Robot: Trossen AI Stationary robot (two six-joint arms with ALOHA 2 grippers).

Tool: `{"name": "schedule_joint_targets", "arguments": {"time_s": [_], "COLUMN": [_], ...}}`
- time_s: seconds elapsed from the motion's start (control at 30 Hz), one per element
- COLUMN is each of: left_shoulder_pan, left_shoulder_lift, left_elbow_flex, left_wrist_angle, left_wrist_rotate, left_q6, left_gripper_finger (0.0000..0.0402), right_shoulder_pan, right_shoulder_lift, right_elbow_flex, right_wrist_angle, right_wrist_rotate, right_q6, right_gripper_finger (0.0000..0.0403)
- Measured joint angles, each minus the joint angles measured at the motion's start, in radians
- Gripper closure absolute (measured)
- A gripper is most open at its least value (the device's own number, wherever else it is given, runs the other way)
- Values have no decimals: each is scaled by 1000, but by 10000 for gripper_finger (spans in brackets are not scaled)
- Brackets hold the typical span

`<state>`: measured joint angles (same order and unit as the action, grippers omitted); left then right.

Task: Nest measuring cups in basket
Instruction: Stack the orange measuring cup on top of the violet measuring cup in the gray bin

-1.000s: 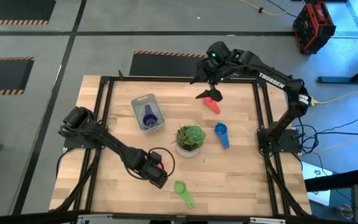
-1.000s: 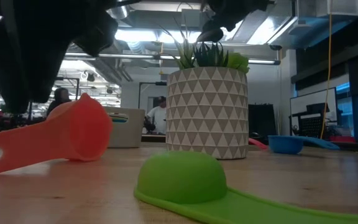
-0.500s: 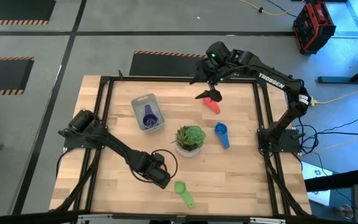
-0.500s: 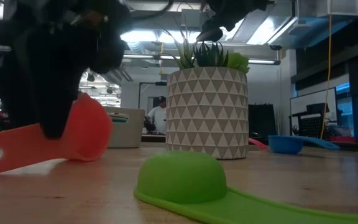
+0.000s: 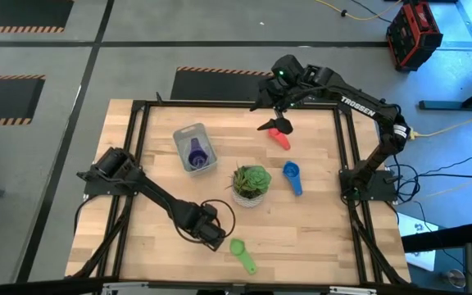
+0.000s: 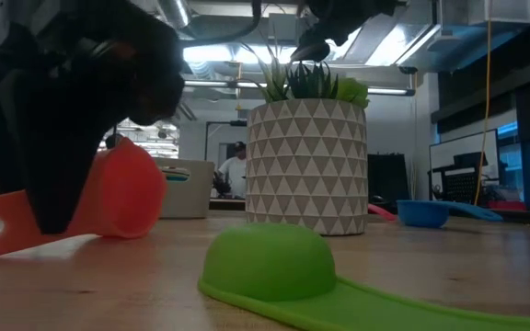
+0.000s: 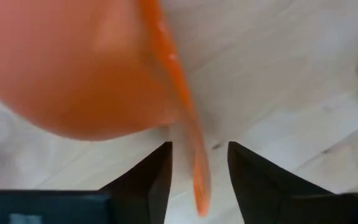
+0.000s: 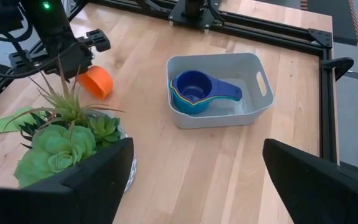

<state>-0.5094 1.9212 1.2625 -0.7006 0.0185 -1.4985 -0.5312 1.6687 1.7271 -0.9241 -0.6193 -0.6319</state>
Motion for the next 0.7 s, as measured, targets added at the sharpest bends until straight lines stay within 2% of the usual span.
{"name": "schedule_joint_targets", "arguments": {"time_s": [0.3, 0.5, 0.7], "left_shoulder_pan": [22, 43, 47], "left_shoulder_lift": [-1, -2, -4], "left_elbow_flex": [0, 0, 0], "left_wrist_angle": [6, 6, 6], "left_wrist_rotate": [-1, -1, -2], "left_q6": [66, 96, 142], "left_gripper_finger": [326, 390, 396], "right_shoulder_pan": [0, 0, 0], "right_shoulder_lift": [0, 0, 0], "right_elbow_flex": [0, 0, 0], "right_wrist_angle": [0, 0, 0], "right_wrist_rotate": [0, 0, 0], "right_q6": [0, 0, 0], "right_gripper_finger": [42, 42, 42]}}
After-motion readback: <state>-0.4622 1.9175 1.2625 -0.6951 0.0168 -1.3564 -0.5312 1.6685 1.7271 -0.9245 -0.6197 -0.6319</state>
